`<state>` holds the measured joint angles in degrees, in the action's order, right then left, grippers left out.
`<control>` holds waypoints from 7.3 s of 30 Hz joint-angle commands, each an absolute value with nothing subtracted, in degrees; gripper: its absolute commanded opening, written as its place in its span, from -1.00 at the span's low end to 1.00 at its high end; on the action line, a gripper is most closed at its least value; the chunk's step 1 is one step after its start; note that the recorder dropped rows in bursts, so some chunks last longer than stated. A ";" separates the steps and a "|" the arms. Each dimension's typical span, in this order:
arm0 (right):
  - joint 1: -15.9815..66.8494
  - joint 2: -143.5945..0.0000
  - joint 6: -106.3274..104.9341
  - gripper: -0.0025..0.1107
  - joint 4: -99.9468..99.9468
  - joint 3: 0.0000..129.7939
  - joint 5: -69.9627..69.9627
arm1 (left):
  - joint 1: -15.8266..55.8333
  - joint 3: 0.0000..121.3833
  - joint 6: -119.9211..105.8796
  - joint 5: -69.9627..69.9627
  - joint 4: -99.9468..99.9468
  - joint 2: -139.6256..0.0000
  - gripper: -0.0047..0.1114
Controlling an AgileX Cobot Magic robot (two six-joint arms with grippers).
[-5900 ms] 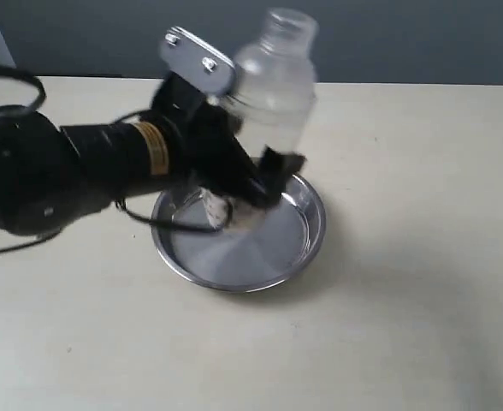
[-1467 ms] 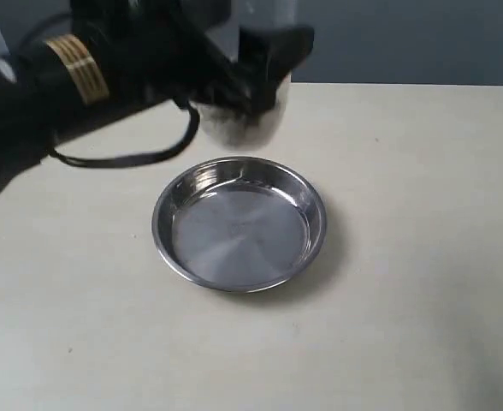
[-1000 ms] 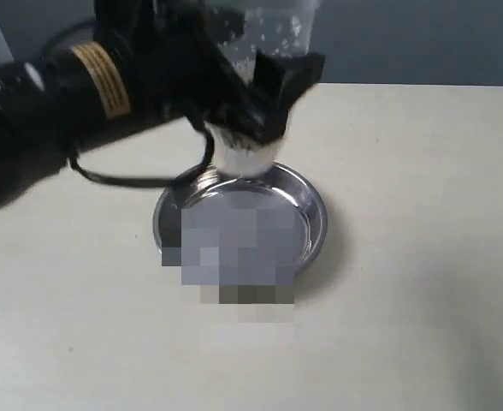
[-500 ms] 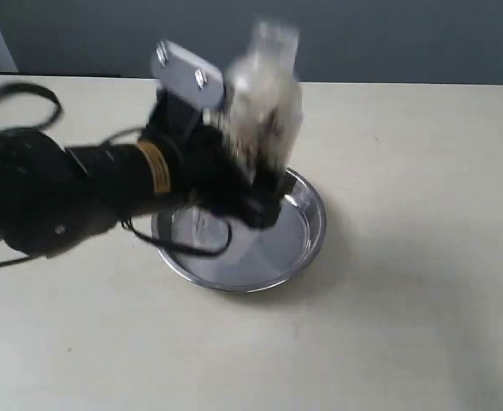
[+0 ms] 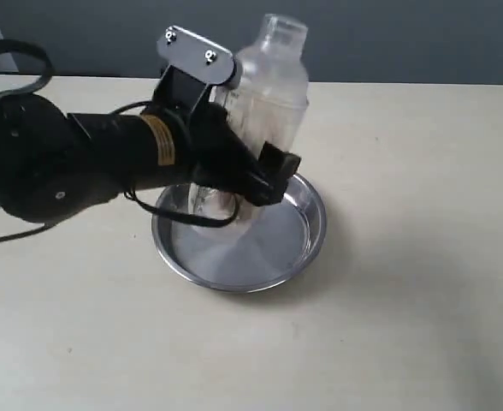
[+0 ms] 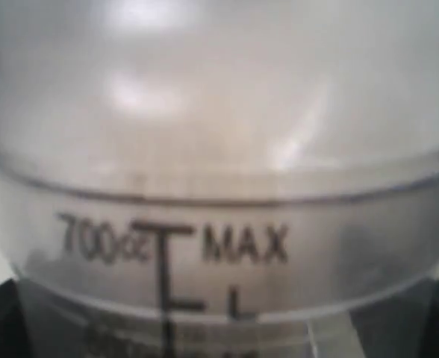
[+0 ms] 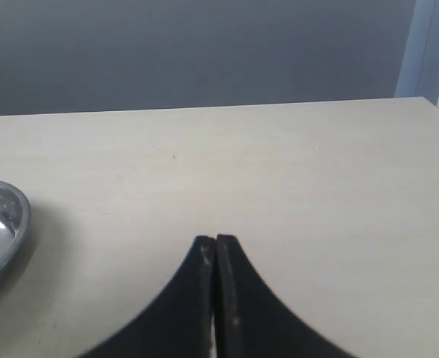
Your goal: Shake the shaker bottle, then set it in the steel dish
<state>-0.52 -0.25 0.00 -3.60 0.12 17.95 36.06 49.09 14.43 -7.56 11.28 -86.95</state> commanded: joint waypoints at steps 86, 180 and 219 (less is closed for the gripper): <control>-0.51 0.00 0.00 -0.97 -3.50 0.00 17.47 | 33.87 36.24 2.93 -69.96 -7.25 -114.15 -0.91; -0.51 0.00 0.00 -0.97 -3.50 0.00 17.47 | 33.77 38.20 -4.26 -65.16 -4.12 -101.58 0.79; -0.51 0.00 0.00 -0.97 -3.50 0.00 17.47 | 29.24 37.02 -33.76 -21.32 -38.24 -67.72 -0.91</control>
